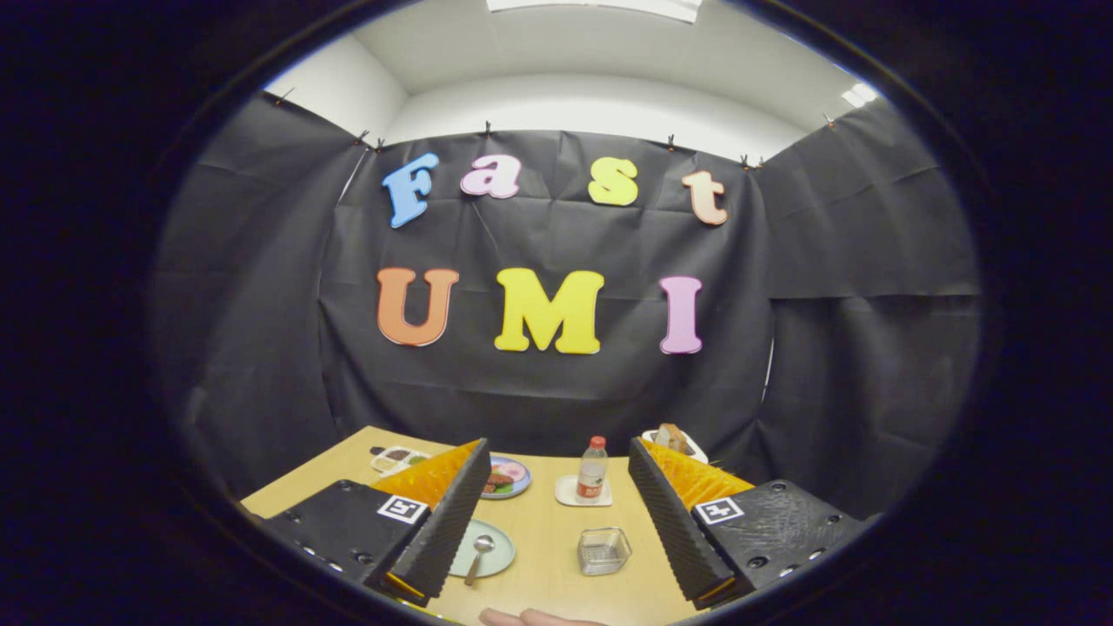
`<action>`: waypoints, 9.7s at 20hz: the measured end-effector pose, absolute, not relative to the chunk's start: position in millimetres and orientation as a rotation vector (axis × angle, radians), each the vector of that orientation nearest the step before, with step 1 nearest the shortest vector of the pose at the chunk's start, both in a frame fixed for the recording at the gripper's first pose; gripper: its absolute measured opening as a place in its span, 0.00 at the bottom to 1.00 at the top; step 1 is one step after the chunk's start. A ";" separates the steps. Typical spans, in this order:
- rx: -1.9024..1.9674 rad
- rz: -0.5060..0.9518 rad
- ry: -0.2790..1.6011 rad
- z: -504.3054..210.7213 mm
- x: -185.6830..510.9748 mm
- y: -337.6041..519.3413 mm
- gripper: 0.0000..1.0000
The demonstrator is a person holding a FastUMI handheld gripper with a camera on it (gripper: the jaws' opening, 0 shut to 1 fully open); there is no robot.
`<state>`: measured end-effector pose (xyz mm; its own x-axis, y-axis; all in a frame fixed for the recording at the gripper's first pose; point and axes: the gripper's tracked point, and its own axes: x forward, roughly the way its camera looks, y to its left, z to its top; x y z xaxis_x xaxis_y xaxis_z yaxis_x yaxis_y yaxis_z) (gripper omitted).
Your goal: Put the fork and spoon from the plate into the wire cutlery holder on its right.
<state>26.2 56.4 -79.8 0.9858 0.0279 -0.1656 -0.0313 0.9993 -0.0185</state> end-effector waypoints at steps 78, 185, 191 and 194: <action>-0.088 0.224 1.521 -328.9 101.0 -47.1 0.03; 0.047 0.065 1.801 -326.4 104.7 -24.5 0.04; -0.019 0.066 1.864 -339.4 112.7 -19.4 0.06; -0.030 0.072 1.890 -343.4 111.2 -14.7 0.06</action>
<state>111.2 -14.7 -343.4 -0.3147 0.0150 -0.9491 -0.0570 0.9978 0.0346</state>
